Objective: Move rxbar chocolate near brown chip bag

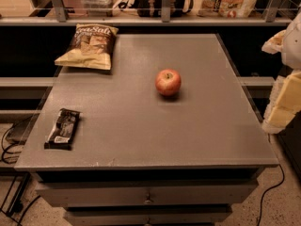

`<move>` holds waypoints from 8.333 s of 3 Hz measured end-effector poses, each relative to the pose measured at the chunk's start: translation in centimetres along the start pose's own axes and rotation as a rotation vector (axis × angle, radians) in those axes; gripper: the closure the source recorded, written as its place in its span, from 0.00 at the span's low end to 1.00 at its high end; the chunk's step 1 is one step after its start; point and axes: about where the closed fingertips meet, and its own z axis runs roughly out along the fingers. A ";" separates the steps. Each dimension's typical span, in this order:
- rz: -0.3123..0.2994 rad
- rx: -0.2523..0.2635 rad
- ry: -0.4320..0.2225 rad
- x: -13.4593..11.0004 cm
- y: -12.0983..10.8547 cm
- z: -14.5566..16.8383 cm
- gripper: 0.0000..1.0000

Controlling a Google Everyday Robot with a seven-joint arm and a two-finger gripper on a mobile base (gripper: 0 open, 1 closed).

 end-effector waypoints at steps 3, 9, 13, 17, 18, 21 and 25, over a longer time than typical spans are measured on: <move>-0.055 -0.029 -0.115 -2.7 0.1 1.1 0.00; -0.210 -0.237 -0.504 -21.2 6.3 8.9 0.00; -0.277 -0.430 -0.666 -33.5 10.8 17.6 0.00; -0.291 -0.474 -0.787 -37.6 12.8 19.4 0.00; -0.308 -0.476 -0.818 -39.2 13.7 20.4 0.00; -0.309 -0.435 -0.837 -40.6 14.7 21.9 0.41; -0.164 -0.387 -0.909 -37.1 9.7 17.9 1.00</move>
Offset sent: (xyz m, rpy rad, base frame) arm 0.0047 0.0028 -0.0058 0.0574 0.0080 0.0246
